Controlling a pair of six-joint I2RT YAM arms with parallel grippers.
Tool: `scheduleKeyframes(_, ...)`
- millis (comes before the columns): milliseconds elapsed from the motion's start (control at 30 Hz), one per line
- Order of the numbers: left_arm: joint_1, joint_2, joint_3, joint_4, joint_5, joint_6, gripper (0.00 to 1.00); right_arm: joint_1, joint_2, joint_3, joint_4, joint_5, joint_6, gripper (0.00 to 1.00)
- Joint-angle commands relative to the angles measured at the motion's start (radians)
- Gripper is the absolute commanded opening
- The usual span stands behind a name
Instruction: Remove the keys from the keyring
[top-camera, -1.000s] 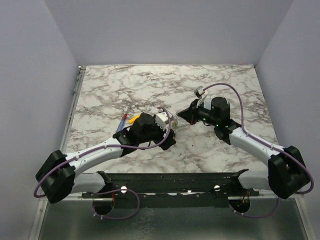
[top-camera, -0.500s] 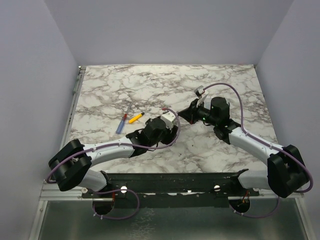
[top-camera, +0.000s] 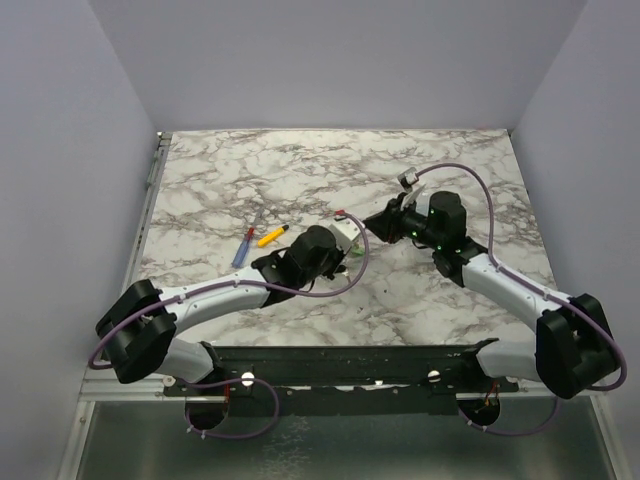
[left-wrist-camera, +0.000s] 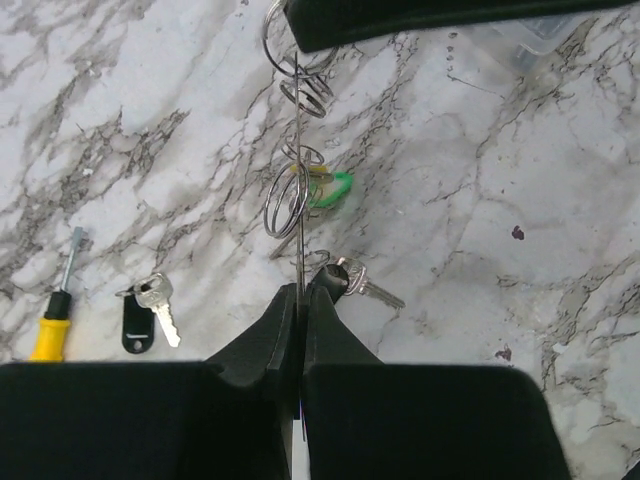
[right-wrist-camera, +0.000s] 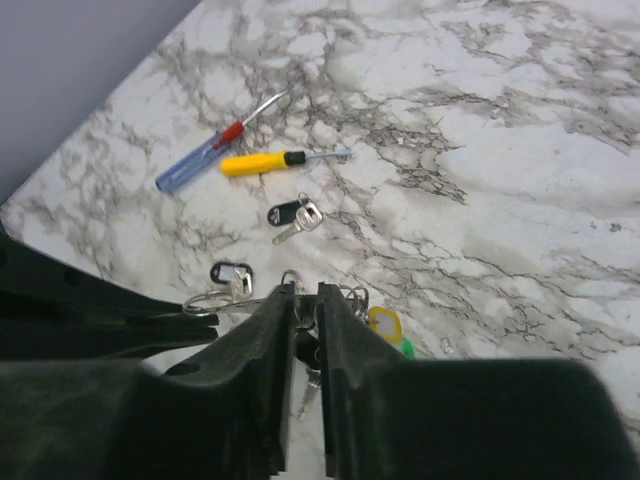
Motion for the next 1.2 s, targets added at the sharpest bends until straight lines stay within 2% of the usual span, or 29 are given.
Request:
scheduleKeyframes(0, 0.018, -0.062, 0.09, -0.091, 0.062, 0.193, 0.0, -0.067, -0.049, 0.035, -0.026, -0.033, 0.01, 0.36)
scheduleKeyframes(67, 0.027, -0.059, 0.149, -0.172, 0.097, 0.259, 0.0, -0.098, -0.063, 0.051, -0.04, -0.062, 0.01, 0.56)
scheduleKeyframes(133, 0.035, -0.044, 0.222, -0.264, 0.151, 0.328, 0.0, -0.126, -0.08, 0.073, -0.068, -0.085, 0.004, 0.68)
scheduleKeyframes(333, 0.046, 0.015, 0.475, -0.555, 0.32, 0.522, 0.0, -0.184, -0.114, 0.144, -0.147, -0.139, -0.046, 0.89)
scheduleKeyframes(400, 0.046, 0.039, 0.541, -0.631, 0.339, 0.555, 0.0, -0.21, -0.121, 0.165, -0.169, -0.164, -0.058, 0.99)
scheduleKeyframes(633, 0.043, 0.117, 0.713, -0.867, 0.434, 0.651, 0.0, -0.282, -0.142, 0.257, -0.239, -0.188, -0.085, 1.0)
scheduleKeyframes(833, 0.015, 0.164, 0.778, -1.046, 0.541, 0.71, 0.0, -0.287, -0.141, 0.307, -0.295, -0.2, -0.142, 1.0)
scheduleKeyframes(1000, -0.05, 0.223, 0.835, -1.236, 0.66, 0.773, 0.0, -0.287, -0.117, 0.287, -0.291, -0.197, -0.161, 1.0)
scheduleKeyframes(1167, -0.125, 0.275, 0.851, -1.348, 0.79, 0.751, 0.0, -0.288, -0.113, 0.263, -0.283, -0.205, -0.177, 1.0)
